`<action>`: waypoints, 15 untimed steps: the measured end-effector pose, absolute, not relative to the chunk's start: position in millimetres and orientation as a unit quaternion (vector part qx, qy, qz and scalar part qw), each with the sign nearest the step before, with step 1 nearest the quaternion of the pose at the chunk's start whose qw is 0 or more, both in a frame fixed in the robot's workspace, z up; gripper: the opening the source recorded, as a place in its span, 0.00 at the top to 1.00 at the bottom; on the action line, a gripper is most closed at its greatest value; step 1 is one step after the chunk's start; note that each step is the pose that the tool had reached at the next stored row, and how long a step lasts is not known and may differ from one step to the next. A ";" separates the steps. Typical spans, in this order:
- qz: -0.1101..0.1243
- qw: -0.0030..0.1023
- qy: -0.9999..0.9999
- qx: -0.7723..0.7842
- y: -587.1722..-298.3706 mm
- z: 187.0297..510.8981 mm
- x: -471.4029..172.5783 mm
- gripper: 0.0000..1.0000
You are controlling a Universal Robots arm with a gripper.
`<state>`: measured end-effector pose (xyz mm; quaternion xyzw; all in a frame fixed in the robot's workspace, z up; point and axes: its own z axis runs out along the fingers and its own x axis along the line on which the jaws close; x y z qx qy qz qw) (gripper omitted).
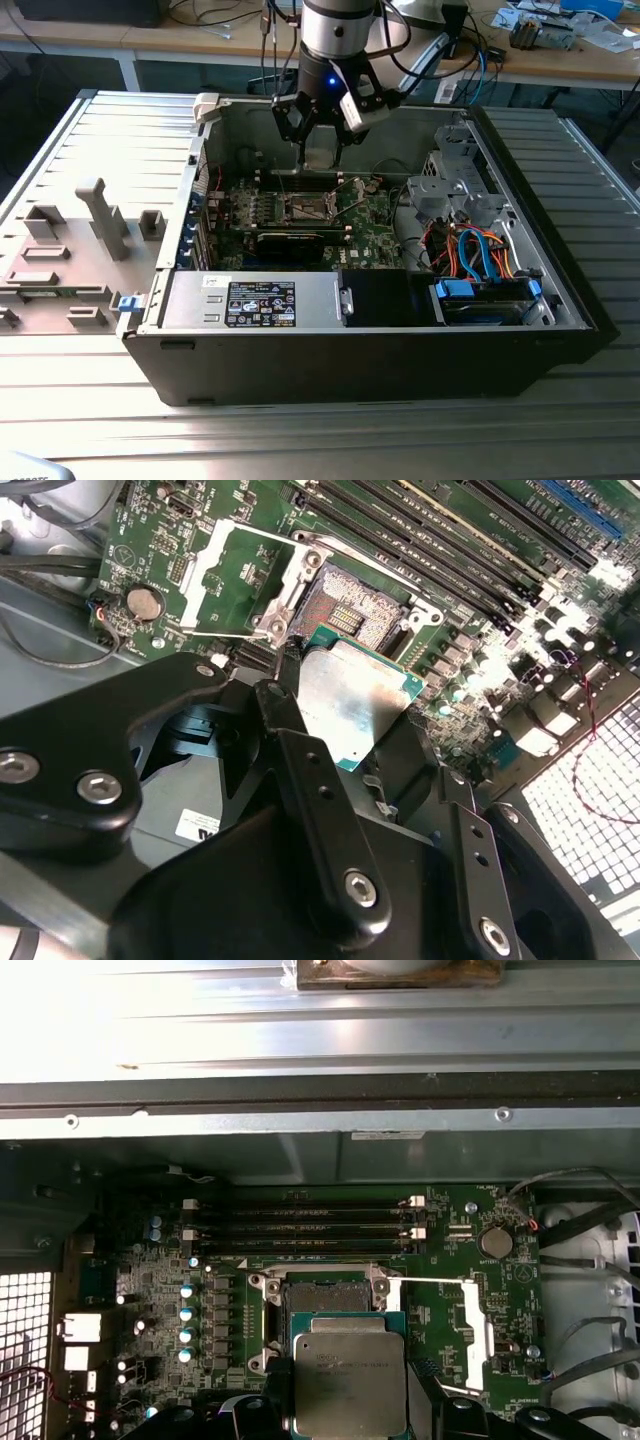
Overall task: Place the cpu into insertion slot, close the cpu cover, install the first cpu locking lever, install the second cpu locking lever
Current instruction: 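Place the cpu into insertion slot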
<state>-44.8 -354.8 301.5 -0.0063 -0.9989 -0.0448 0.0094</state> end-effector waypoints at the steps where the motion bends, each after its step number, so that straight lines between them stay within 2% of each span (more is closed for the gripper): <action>1: -0.045 0.009 -0.999 -0.006 -354.8 301.4 -44.8 0.46; 15: -0.045 0.009 -0.999 -0.006 -354.8 298.4 -44.8 0.46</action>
